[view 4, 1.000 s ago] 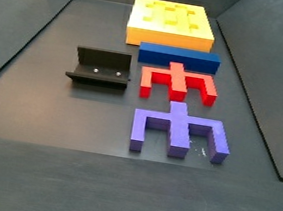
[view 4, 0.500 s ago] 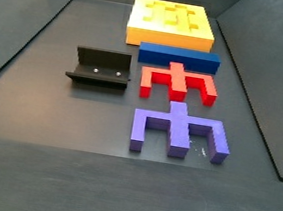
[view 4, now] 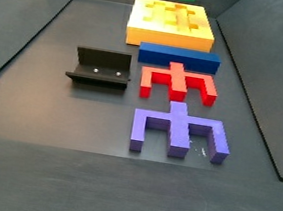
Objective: Pick up the green object. Move up. Move to above the board. Insert the green object.
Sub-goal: Insert the green object.
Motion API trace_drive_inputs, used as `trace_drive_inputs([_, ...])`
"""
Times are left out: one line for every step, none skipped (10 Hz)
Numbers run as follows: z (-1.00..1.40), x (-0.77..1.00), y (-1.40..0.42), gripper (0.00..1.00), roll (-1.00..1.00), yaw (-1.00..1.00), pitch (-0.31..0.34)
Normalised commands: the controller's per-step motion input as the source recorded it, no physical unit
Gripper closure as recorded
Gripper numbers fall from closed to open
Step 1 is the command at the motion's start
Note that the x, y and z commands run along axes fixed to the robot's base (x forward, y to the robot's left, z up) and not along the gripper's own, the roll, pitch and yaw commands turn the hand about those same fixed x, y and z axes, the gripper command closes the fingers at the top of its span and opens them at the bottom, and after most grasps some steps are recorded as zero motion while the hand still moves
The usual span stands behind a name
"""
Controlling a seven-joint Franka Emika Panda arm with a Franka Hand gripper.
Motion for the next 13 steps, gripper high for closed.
trace_drive_inputs([-1.00, 0.00, 0.09, 1.00, 0.03, 0.17, -0.124])
trace_drive_inputs([-0.87, 0.01, 0.22, 1.00, 0.06, 0.25, -0.169])
trace_drive_inputs([-0.53, 0.22, 0.00, 1.00, 0.11, 0.18, -0.300])
trace_drive_inputs([-0.28, 0.08, 0.00, 1.00, 0.12, 0.01, -0.421])
trace_drive_inputs([-0.18, 0.04, 0.00, 1.00, 0.16, 0.01, -0.454])
trace_drive_inputs([-0.07, -0.02, 0.00, 1.00, 0.36, 0.00, -0.403])
trace_drive_inputs([-0.09, -0.17, -0.02, 1.00, 0.50, 0.00, -0.294])
trace_drive_inputs([-0.09, -0.20, -0.04, 1.00, 0.43, 0.00, -0.359])
trace_drive_inputs([-0.13, -0.31, -0.03, 1.00, 0.42, 0.00, -0.350])
trace_drive_inputs([-0.40, -0.12, 0.03, 1.00, 0.14, -0.02, -0.173])
trace_drive_inputs([-0.70, -0.31, 0.02, 1.00, -0.09, -0.07, -0.269])
trace_drive_inputs([-0.63, -0.17, 0.00, 1.00, -0.19, 0.00, -0.183])
trace_drive_inputs([-0.52, -0.05, 0.00, 1.00, -0.23, 0.00, -0.167])
